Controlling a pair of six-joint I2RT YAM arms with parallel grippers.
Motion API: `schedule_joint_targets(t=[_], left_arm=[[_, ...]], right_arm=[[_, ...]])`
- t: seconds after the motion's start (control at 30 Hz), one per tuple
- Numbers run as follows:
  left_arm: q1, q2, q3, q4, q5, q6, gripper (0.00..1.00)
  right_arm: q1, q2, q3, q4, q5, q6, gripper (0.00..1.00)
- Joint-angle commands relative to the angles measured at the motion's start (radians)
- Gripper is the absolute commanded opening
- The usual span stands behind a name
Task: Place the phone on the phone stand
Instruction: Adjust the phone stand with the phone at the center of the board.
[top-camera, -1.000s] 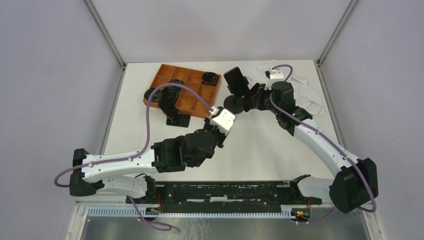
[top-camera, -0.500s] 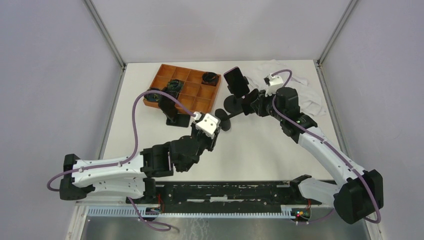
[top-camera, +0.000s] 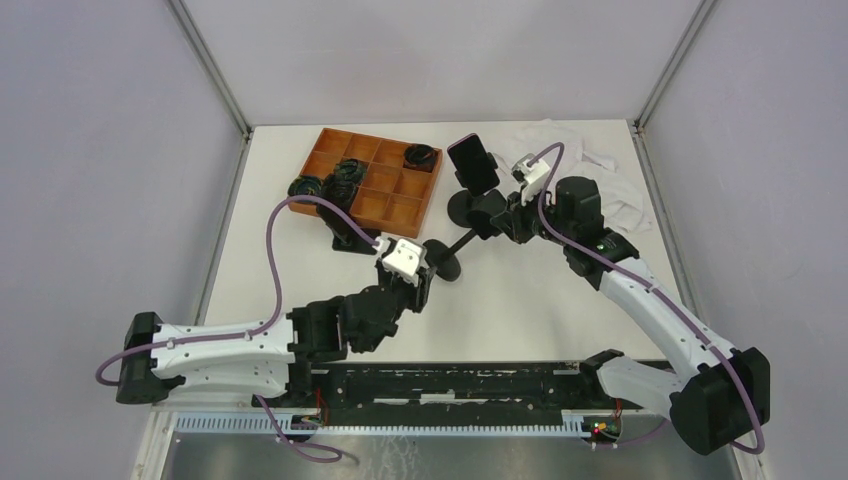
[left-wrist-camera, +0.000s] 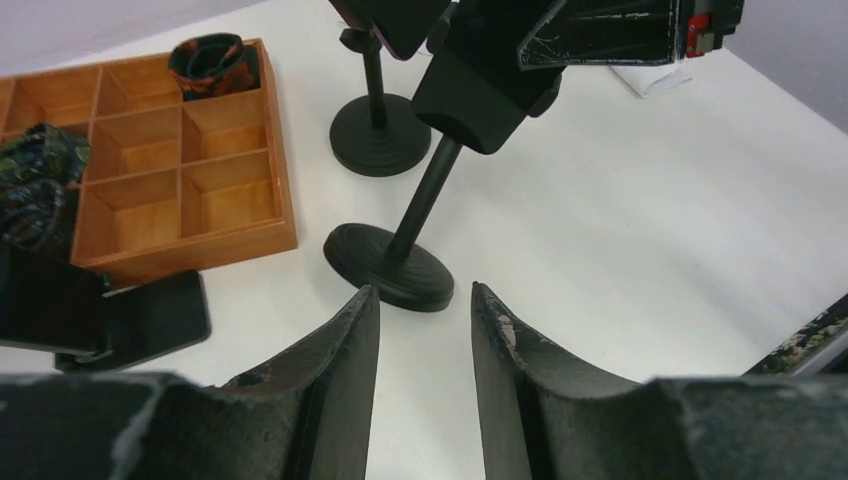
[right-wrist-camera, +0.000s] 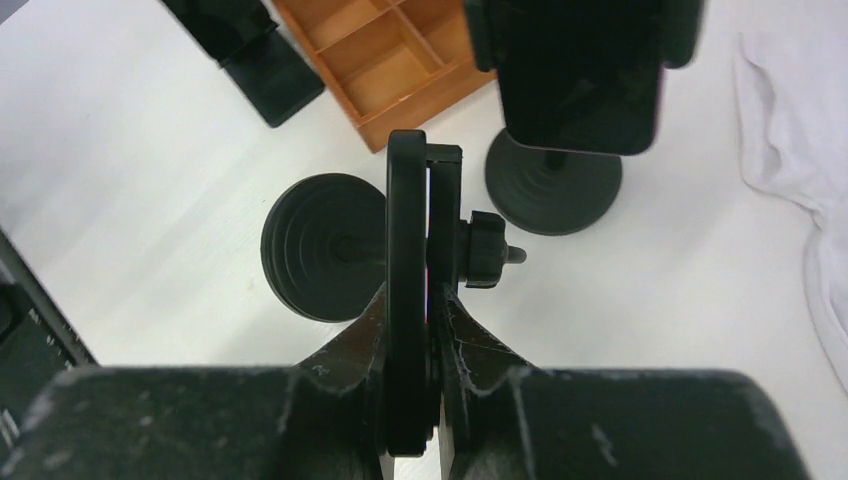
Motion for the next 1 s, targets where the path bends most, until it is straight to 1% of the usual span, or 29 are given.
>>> schedule_joint_targets(t=[0.0,0.1,0.3,0.43,0.77,0.97], left_arm=[[0.022,-0.005,-0.033,0.099,-0.021,-0.101,0.44],[0.052,0.012,-0.067,0.129,0.018,-0.139,0.41],[0.131,0.082,-0.145,0.21,0.156,-0.222,0.33],[0.152,0.152,-0.167,0.249,0.201,-0.25,0.27],[0.166,0.291,-0.205,0.325,0.297,-0.267,0.23],[0.174,0.357,-0.239,0.343,0.311,-0.28,0.21]], right_arm=[[0.003,-0.016,0.075,0.051,-0.196,-0.101,0.0],[0.011,-0.008,0.093,0.038,-0.272,-0.153,0.0],[0.039,-0.002,0.12,-0.006,-0.285,-0.234,0.0],[0.049,-0.003,0.115,-0.013,-0.287,-0.251,0.0],[0.065,-0.009,0.097,-0.026,-0.294,-0.302,0.0],[0.088,-0.012,0.106,-0.056,-0.288,-0.353,0.0]])
